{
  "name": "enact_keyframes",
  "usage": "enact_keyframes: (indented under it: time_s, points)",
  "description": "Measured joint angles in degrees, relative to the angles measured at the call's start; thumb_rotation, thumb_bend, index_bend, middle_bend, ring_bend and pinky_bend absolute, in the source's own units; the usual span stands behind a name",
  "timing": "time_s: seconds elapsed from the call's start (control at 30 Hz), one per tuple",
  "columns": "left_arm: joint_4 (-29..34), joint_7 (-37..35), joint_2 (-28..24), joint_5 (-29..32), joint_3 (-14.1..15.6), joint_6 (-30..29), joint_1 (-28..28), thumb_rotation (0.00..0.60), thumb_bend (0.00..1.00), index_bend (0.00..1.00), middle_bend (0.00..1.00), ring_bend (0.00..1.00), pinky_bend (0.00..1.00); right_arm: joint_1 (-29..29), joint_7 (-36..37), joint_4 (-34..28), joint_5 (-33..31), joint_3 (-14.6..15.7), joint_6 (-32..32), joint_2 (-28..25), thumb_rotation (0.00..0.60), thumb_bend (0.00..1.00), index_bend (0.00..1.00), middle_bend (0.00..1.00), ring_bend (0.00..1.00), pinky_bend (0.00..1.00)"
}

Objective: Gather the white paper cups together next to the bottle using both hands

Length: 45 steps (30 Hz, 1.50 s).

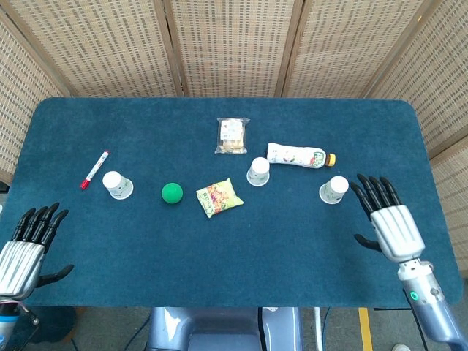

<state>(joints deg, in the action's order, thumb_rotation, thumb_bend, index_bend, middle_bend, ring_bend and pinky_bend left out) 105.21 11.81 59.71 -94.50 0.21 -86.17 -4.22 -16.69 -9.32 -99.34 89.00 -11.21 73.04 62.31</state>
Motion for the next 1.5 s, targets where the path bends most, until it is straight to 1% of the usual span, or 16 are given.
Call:
enact_keyframes:
  time_s: [0.13, 0.23, 0.33, 0.47, 0.6, 0.73, 0.87, 0.97, 1.03, 1.07, 1.13, 1.23, 1.37, 1.5]
  points:
    - [0.23, 0.71, 0.21, 2.60, -0.80, 1.67, -0.80, 0.600, 0.00, 0.00, 0.00, 0.00, 0.00, -6.49, -1.25, 2.69, -7.89, -2.50, -9.57, 2.11, 0.600, 0.12, 0.13, 0.13, 0.07, 0.12]
    - [0.44, 1.17, 0.30, 4.31, -1.39, 2.71, -1.38, 0.600, 0.00, 0.00, 0.00, 0.00, 0.00, -9.83, -2.93, 5.38, -14.55, -3.71, -15.75, 4.23, 0.600, 0.15, 0.14, 0.15, 0.07, 0.13]
    - [0.63, 1.56, 0.38, 5.88, -1.91, 3.54, -1.86, 0.600, 0.00, 0.00, 0.00, 0.00, 0.00, -13.52, -5.45, 9.18, -20.45, -4.46, -20.20, 6.97, 0.600, 0.18, 0.17, 0.17, 0.09, 0.15]
    - [0.89, 2.00, 0.52, 7.39, -2.39, 4.37, -2.36, 0.600, 0.00, 0.00, 0.00, 0.00, 0.00, -17.05, -7.99, 14.27, -24.85, -4.82, -23.07, 10.49, 0.600, 0.21, 0.22, 0.22, 0.13, 0.15]
    - [1.13, 2.32, 0.60, 8.49, -2.63, 5.05, -2.76, 0.600, 0.00, 0.00, 0.00, 0.00, 0.00, -18.84, -9.07, 19.35, -26.94, -4.69, -24.74, 13.38, 0.600, 0.25, 0.25, 0.26, 0.17, 0.19]
    - [1.16, 3.39, 0.95, 9.70, -2.82, 5.85, -3.25, 0.600, 0.00, 0.00, 0.00, 0.00, 0.00, -20.66, -8.60, 25.82, -28.78, -4.39, -26.51, 16.99, 0.600, 0.29, 0.28, 0.30, 0.22, 0.22]
    - [1.23, 3.97, 1.23, 10.12, -2.76, 6.11, -3.52, 0.600, 0.00, 0.00, 0.00, 0.00, 0.00, -22.01, -7.66, 30.77, -29.36, -3.90, -27.45, 19.77, 0.600, 0.30, 0.30, 0.33, 0.25, 0.25]
    - [1.23, 4.10, 1.32, 10.50, -2.78, 6.18, -3.64, 0.600, 0.00, 0.00, 0.00, 0.00, 0.00, -22.75, -7.13, 34.21, -29.56, -3.44, -27.86, 21.60, 0.600, 0.32, 0.33, 0.36, 0.27, 0.31]
    - [1.23, 4.18, 1.36, 10.75, -2.80, 6.23, -3.71, 0.600, 0.00, 0.00, 0.00, 0.00, 0.00, -23.23, -6.66, 36.40, -29.64, -3.01, -28.15, 22.87, 0.600, 0.34, 0.38, 0.43, 0.34, 0.41]
    - [1.23, 4.29, 1.39, 10.91, -2.81, 6.30, -3.78, 0.600, 0.00, 0.00, 0.00, 0.00, 0.00, -23.31, -6.55, 36.82, -29.65, -2.90, -28.21, 23.11, 0.600, 0.36, 0.40, 0.45, 0.37, 0.44]
    - [1.22, 4.42, 1.44, 11.13, -2.79, 6.43, -3.87, 0.600, 0.00, 0.00, 0.00, 0.00, 0.00, -23.59, -6.32, 37.97, -29.83, -2.56, -28.52, 23.74, 0.600, 0.40, 0.44, 0.52, 0.45, 0.56]
    - [1.25, 4.52, 1.47, 11.50, -2.79, 6.68, -4.04, 0.600, 0.00, 0.00, 0.00, 0.00, 0.00, -23.93, -6.05, 38.75, -30.30, -2.38, -28.89, 24.24, 0.600, 0.43, 0.48, 0.57, 0.51, 0.65]
    - [1.30, 4.63, 1.45, 11.90, -2.76, 7.00, -4.28, 0.600, 0.00, 0.00, 0.00, 0.00, 0.00, -24.14, -5.28, 38.43, -29.87, -2.56, -28.23, 24.24, 0.600, 0.44, 0.49, 0.58, 0.52, 0.67]
    - [1.37, 4.54, 1.39, 12.29, -2.76, 7.31, -4.48, 0.600, 0.00, 0.00, 0.00, 0.00, 0.00, -24.53, -4.93, 36.65, -29.11, -2.95, -27.43, 23.56, 0.600, 0.44, 0.49, 0.58, 0.52, 0.67]
